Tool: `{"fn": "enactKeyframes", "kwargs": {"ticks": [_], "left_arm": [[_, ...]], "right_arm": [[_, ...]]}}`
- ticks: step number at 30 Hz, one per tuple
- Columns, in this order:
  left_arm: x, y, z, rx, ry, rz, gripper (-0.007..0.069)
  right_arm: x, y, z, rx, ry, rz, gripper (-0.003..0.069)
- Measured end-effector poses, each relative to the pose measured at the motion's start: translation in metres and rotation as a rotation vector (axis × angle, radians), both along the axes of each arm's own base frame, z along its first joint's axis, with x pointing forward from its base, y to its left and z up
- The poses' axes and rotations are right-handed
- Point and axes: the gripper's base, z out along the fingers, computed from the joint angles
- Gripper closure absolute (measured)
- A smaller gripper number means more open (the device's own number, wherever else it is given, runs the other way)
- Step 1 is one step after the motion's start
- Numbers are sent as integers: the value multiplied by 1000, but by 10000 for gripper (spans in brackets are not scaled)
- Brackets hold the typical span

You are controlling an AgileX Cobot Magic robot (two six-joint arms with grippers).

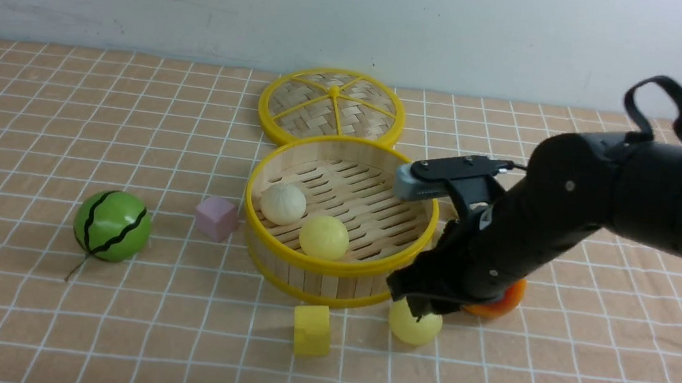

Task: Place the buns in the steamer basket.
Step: Use the right arm to grab a steamed stuffed bun, then use the right arm to put the steamed stuffed bun into the steamer

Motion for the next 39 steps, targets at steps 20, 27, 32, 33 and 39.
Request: {"fn": "enactKeyframes", "kwargs": {"ticks": [20, 27, 32, 33, 39], "left_arm": [[0, 0, 0, 1, 1, -1, 605], [0, 0, 0, 1, 1, -1, 603], [0, 0, 0, 1, 1, -1, 599], [0, 0, 0, 1, 1, -1, 596], [0, 0, 0, 1, 2, -1, 591]], "right_arm": [[18, 5, -31, -23, -48, -23, 541], [5, 2, 19, 25, -47, -18, 659], [14, 7, 60, 99, -164, -14, 655], [20, 10, 62, 110, -195, -15, 654], [52, 25, 32, 116, -256, -34, 638]]}}
